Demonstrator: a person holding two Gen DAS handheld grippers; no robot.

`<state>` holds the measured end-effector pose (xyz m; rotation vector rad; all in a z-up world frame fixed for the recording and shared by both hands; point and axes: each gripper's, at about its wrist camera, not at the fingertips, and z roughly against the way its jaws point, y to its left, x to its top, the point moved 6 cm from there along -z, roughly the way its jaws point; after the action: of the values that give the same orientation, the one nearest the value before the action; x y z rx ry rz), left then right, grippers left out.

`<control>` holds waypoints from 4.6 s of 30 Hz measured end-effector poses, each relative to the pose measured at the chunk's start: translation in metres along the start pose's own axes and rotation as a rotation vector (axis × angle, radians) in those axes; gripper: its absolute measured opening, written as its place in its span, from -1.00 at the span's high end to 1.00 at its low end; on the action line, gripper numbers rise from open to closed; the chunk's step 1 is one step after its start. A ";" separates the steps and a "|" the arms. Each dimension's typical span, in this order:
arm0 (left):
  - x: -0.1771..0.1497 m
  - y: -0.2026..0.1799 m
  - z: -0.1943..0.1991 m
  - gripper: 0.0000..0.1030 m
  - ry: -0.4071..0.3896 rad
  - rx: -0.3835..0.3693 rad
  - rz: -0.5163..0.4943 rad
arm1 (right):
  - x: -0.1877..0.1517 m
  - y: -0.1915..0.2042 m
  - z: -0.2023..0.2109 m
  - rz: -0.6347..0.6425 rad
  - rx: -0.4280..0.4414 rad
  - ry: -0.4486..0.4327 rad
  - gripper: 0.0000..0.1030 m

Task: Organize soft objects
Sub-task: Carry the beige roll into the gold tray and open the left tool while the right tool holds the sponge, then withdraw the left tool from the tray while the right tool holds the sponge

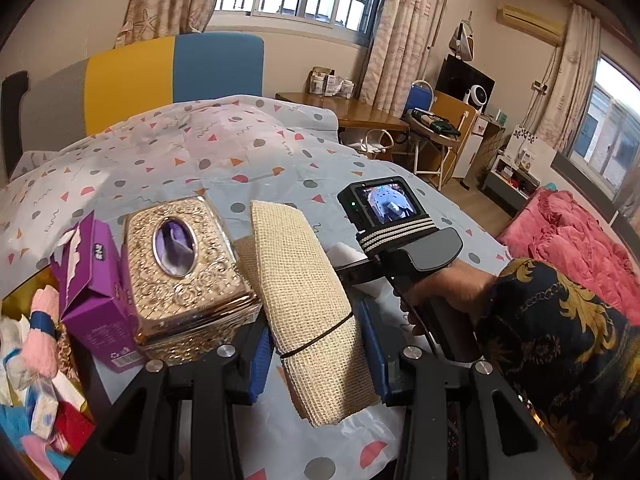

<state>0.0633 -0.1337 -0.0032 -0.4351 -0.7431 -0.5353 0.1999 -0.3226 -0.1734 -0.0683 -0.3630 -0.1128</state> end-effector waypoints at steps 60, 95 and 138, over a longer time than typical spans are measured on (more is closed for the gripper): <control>-0.125 0.270 0.137 -0.52 -0.065 0.641 0.530 | -0.008 0.019 0.010 0.095 -0.047 -0.036 -0.33; -0.100 0.188 0.074 -0.52 0.033 0.499 0.293 | -0.004 0.013 0.011 0.034 0.008 -0.015 -0.25; -0.131 0.242 0.131 -0.56 -0.052 0.560 0.461 | 0.061 0.324 0.210 0.383 0.545 -0.357 -0.23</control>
<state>0.0596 0.1669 -0.0558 -0.0866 -0.7764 0.1232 0.2230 0.0106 0.0290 0.3854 -0.7189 0.3834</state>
